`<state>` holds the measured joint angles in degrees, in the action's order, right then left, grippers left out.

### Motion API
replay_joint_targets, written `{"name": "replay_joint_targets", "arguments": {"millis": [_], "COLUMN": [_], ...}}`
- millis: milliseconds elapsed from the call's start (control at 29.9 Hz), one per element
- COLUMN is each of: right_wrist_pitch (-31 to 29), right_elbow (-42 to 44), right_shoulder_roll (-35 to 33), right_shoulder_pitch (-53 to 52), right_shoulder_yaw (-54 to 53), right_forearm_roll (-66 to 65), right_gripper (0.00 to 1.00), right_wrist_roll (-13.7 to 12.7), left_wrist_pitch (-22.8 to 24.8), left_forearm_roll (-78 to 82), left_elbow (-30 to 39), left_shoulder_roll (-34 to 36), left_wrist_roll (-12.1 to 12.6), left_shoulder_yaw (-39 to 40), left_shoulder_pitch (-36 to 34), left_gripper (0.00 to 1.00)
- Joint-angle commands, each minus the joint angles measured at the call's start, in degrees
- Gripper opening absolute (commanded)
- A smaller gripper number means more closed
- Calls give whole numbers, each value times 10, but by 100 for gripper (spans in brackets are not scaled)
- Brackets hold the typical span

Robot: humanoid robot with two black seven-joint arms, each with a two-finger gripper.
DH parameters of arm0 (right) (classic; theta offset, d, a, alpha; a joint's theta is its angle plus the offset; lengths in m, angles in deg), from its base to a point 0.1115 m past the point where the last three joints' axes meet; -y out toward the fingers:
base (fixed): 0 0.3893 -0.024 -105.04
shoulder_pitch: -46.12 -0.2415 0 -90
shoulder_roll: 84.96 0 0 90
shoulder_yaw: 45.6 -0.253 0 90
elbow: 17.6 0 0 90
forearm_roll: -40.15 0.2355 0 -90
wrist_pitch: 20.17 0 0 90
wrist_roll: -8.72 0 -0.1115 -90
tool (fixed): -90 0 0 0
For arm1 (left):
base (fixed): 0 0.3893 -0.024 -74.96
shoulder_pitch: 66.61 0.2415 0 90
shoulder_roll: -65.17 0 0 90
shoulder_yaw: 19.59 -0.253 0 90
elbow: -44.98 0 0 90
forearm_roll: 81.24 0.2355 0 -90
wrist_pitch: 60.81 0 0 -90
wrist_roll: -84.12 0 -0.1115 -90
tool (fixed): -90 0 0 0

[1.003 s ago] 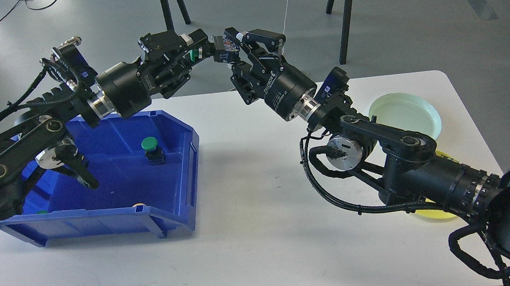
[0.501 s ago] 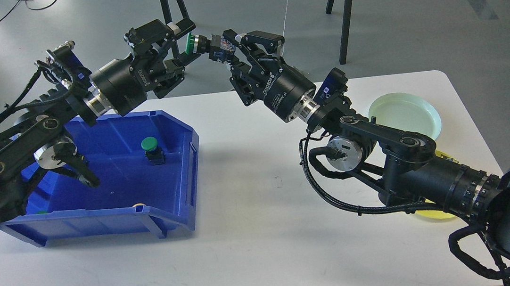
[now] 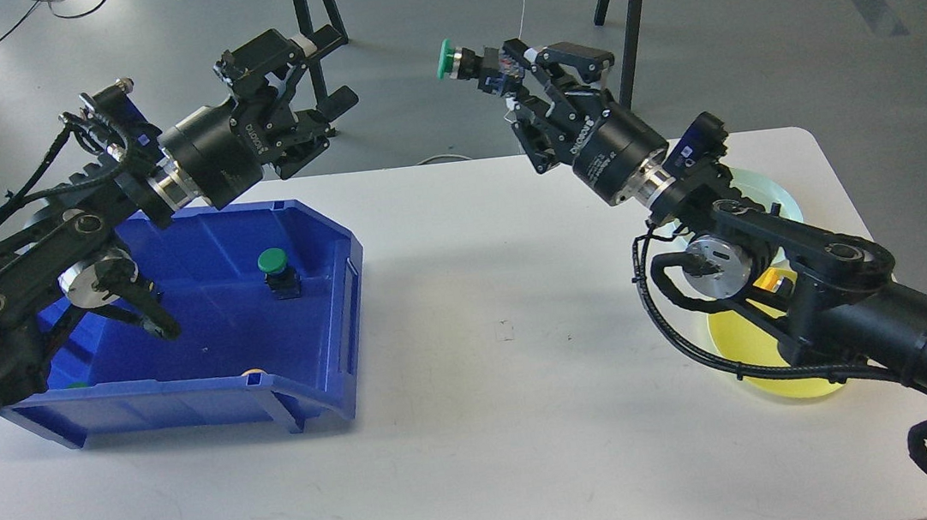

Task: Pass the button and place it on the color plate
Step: 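Lower the green button onto the pale green plate and release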

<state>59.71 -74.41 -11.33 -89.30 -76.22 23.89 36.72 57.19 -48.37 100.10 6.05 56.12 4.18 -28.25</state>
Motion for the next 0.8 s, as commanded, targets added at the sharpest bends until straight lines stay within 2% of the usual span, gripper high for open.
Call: {"name": "replay_joint_targets", "arguments": {"millis": [0, 167, 368, 501, 769], "right_wrist_pitch": [23, 110, 249, 307, 316], "right_elbow": [-21, -20, 30, 126, 351], "right_shoulder_roll": [-76, -157, -176, -150, -27], "right_shoulder_pitch": [46, 91, 134, 131, 77], "right_shoulder_yaw": [-30, -29, -8, 43, 117], "right_forearm_roll": [-5, -63, -199, -236, -239], "right_gripper": [6, 6, 6, 6, 6], "right_wrist_roll": [0, 0, 0, 0, 0], "left_wrist_pitch": [0, 0, 0, 0, 0], "left_forearm_roll": [-4, -5, -5, -6, -7], "left_elbow": [-2, -2, -2, -2, -2], "left_shoulder_roll": [0, 0, 0, 0, 0], "left_wrist_roll": [0, 0, 0, 0, 0], "left_shoulder_yaw": [0, 0, 0, 0, 0], "left_shoulder_pitch": [0, 0, 0, 0, 4], "left_gripper": [85, 86, 87, 87, 87]}}
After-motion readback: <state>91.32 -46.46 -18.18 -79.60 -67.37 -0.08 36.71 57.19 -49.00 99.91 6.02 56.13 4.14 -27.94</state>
